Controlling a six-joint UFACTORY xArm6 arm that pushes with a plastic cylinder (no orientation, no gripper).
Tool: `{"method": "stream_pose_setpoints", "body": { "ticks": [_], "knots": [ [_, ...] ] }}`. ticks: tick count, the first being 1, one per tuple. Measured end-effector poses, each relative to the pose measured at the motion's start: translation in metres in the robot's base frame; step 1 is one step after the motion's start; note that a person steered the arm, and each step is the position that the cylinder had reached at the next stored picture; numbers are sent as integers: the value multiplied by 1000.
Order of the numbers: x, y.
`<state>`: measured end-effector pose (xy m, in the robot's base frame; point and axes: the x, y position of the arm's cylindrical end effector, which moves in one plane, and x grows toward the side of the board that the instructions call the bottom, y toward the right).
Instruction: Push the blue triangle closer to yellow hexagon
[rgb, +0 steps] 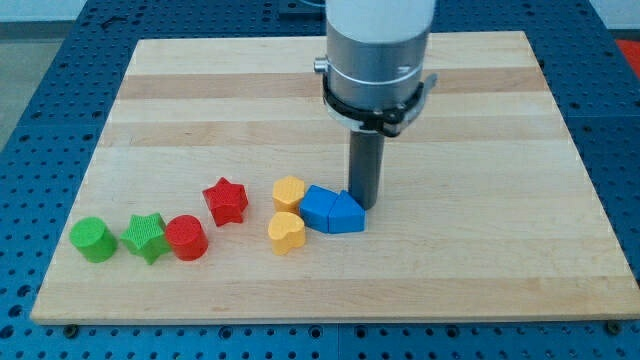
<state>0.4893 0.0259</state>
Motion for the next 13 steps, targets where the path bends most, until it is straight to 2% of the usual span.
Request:
{"method": "stream_pose_setpoints", "body": {
  "ticks": [1, 3, 4, 5, 6, 8, 9, 10, 11, 12, 13],
  "knots": [
    [-8, 0],
    [10, 84],
    [40, 90],
    [77, 72],
    [93, 35],
    [24, -19],
    [8, -34],
    [8, -25],
    [8, 18],
    [-8, 40],
    [-34, 37]
  ]
}}
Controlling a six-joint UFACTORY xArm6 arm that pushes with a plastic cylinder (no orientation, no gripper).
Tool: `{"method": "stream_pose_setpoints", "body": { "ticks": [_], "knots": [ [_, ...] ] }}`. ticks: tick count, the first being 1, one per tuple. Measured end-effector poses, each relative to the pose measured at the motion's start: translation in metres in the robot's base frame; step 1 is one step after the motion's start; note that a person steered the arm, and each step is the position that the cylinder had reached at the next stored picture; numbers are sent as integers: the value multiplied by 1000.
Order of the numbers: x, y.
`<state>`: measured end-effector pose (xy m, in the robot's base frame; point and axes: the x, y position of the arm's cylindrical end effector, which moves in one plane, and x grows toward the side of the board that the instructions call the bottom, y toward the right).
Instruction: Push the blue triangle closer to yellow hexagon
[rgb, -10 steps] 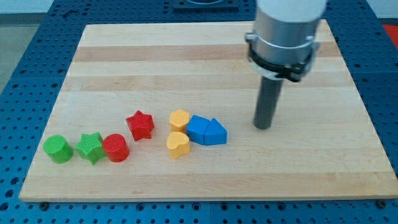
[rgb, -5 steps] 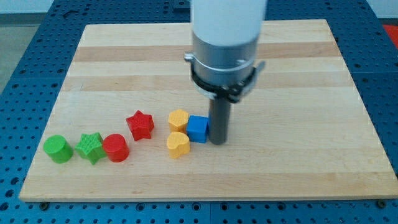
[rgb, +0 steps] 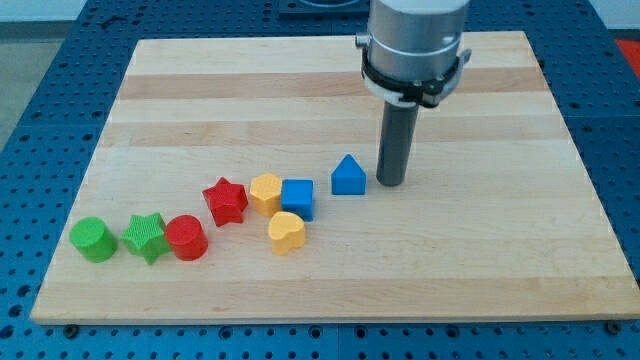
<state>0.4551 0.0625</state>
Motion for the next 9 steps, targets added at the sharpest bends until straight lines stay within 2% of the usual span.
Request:
{"method": "stream_pose_setpoints", "body": {
  "ticks": [3, 4, 6, 8, 9],
  "knots": [
    [-5, -77],
    [-5, -86],
    [-5, -77],
    [-5, -4],
    [16, 8]
  ]
}}
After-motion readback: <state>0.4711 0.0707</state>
